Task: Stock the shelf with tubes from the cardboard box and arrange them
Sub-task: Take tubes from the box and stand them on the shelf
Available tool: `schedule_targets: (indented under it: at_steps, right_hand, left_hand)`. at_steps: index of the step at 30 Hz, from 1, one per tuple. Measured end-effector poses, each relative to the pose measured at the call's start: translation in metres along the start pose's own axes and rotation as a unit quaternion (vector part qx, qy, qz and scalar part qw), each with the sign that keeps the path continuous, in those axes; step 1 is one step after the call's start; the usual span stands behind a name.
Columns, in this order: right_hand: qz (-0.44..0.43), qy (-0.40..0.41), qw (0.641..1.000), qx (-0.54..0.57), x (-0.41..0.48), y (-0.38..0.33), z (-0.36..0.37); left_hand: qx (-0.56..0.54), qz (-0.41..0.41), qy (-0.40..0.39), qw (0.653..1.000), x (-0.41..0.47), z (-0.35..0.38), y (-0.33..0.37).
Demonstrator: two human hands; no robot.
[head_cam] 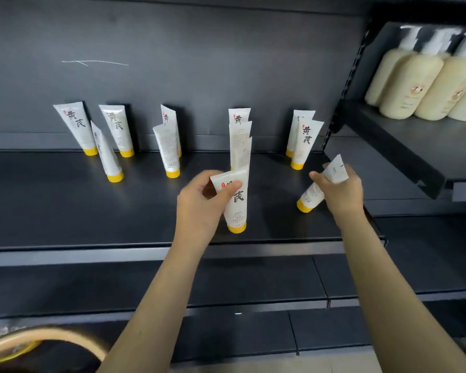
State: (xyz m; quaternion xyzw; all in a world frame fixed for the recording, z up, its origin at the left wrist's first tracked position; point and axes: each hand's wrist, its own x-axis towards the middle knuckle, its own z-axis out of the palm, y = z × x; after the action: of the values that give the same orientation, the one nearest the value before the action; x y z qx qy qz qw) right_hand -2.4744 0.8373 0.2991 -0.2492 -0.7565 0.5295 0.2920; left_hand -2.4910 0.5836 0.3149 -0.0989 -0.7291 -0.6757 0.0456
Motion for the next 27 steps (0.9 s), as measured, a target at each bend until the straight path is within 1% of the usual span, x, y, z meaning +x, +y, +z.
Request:
schedule_targets:
  at_steps: [3, 7, 9, 12, 15, 20, 25, 27]
  right_hand:
    - [-0.004, -0.051, 0.998, -0.041, 0.022, 0.006, 0.006]
    - [0.009, -0.144, 0.988, -0.061, 0.035, 0.015, 0.004]
    - [0.007, -0.152, 0.986, -0.067, 0.044, 0.019, 0.003]
    - [-0.01, -0.144, 0.988, -0.063, 0.062, 0.025, 0.005]
    - [-0.009, -0.157, 0.986, -0.055, 0.081, 0.03, 0.009]
    - [-0.042, -0.174, 0.979, -0.093, 0.104, 0.029, 0.005]
    - [-0.035, -0.233, 0.965, -0.114, 0.12, 0.036, -0.001]
    - [-0.026, -0.254, 0.961, -0.106, 0.124, 0.041, -0.008]
  left_hand:
    - [0.004, 0.004, -0.011, 1.0, 0.018, 0.012, -0.01]
    - [0.011, -0.011, -0.017, 1.0, 0.031, 0.022, -0.018]
    - [0.016, -0.016, -0.014, 1.0, 0.035, 0.027, -0.021]
    - [0.006, -0.018, -0.008, 1.0, 0.037, 0.039, -0.024]
    - [0.014, -0.019, 0.001, 1.0, 0.033, 0.054, -0.022]
    - [0.023, -0.031, -0.013, 0.999, 0.027, 0.088, -0.017]
    - [0.015, -0.028, -0.036, 0.999, 0.015, 0.126, -0.009]
    - [0.018, -0.022, -0.048, 0.998, 0.011, 0.14, -0.006]
